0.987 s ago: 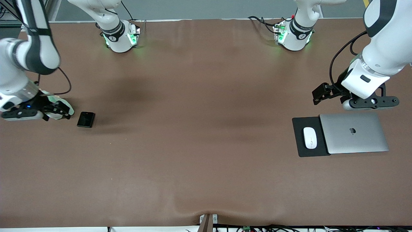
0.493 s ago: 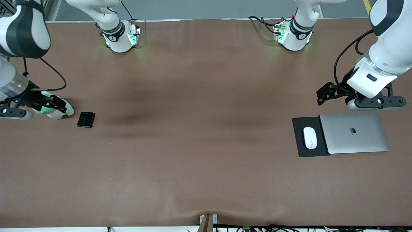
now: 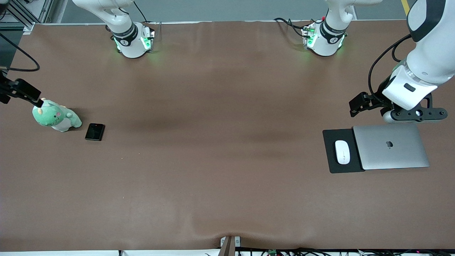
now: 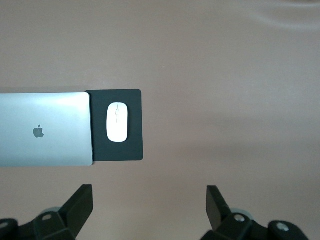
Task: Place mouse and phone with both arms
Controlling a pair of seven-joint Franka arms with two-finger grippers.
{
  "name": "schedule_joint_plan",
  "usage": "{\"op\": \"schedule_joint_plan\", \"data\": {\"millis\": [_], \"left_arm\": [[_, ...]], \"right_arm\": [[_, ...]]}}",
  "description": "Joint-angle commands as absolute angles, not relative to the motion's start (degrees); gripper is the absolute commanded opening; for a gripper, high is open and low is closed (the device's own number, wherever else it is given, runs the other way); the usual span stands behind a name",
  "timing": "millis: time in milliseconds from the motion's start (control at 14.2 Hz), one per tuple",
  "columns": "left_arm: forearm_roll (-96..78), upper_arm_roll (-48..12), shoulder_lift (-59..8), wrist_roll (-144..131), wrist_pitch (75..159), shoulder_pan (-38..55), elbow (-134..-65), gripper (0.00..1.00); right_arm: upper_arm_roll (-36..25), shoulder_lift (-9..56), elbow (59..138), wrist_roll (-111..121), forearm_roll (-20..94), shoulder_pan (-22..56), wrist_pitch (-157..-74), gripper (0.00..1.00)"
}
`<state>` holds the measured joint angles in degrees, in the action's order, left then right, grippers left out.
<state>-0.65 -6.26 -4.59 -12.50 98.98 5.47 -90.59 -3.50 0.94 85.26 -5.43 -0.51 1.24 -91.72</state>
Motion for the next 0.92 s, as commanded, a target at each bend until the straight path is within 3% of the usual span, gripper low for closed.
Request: {"op": "schedule_joint_plan", "data": {"millis": [0,846], "left_arm": [[0.6,-6.3,-5.1,-12.0,97.6,5.4,-89.0,1.0],[0.5,-6.3,-5.2,-12.0,97.6,5.3,-89.0,1.0]], "right_arm": [[-3.4,3.2,82.4,-6.1,2.6,-1.3,-88.7,1.0],[-3.0,1.8,82.3,-6.2,1.8,-0.7,-84.5,1.0]]}}
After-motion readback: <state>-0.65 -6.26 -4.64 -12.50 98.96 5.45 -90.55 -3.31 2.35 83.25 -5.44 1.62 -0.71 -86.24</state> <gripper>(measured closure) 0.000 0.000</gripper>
